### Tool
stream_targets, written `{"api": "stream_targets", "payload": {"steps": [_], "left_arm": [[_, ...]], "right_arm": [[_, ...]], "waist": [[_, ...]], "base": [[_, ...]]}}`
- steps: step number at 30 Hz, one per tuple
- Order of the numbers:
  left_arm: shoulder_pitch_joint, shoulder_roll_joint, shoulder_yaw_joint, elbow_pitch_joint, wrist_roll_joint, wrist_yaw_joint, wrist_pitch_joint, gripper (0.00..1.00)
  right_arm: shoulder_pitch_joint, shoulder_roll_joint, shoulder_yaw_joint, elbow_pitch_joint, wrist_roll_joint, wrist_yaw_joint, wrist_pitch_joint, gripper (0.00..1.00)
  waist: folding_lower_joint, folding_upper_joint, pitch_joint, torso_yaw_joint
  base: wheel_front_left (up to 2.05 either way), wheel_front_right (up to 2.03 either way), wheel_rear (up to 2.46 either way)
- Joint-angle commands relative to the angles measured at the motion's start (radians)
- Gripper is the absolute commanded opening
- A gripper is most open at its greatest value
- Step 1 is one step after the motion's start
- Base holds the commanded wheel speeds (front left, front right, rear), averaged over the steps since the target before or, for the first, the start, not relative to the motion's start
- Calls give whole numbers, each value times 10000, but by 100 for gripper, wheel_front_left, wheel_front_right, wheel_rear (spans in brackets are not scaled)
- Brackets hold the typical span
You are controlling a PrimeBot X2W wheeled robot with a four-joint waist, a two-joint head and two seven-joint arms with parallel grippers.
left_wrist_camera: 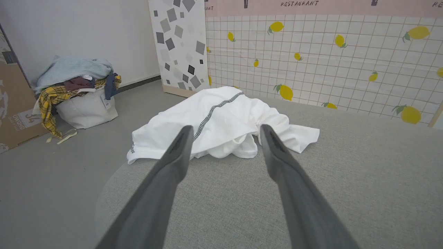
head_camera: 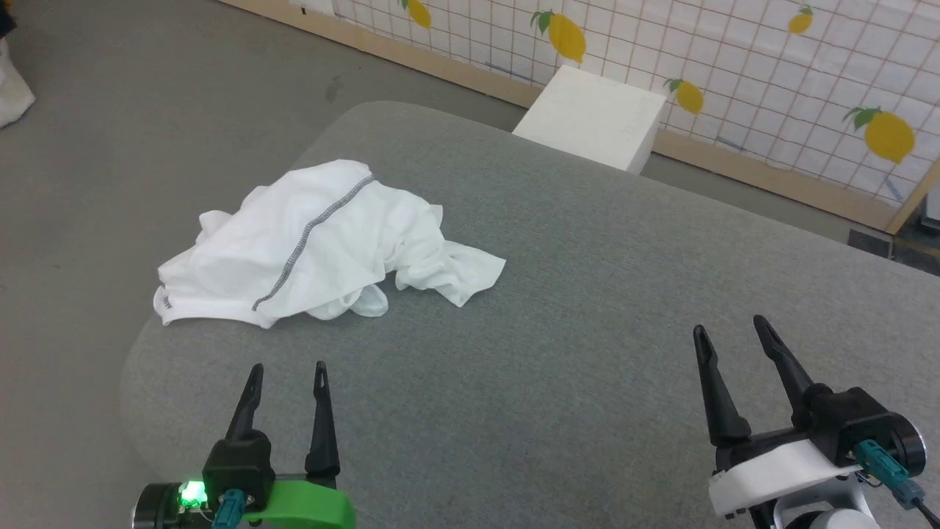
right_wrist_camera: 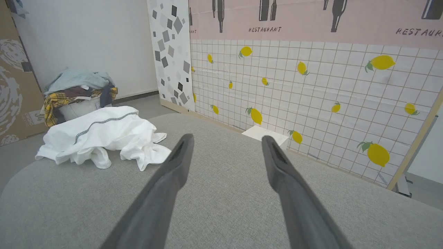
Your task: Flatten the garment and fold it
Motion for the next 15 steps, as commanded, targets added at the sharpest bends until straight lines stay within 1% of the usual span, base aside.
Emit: {"api": "stream_targets", "payload": {"steps": [1, 15], "left_arm": [[147, 60, -29, 11, -92, 106, -108, 100], [265, 137, -205, 25, -181, 218, -395, 100]], "right_arm": [[60, 10, 11, 35, 65, -14, -102, 100], [136, 13, -20, 114, 168, -16, -346, 100]], "waist": [[0, 0, -24, 147], [0, 0, -153, 839]], "base": [[0, 0, 0], [0, 0, 0]]}}
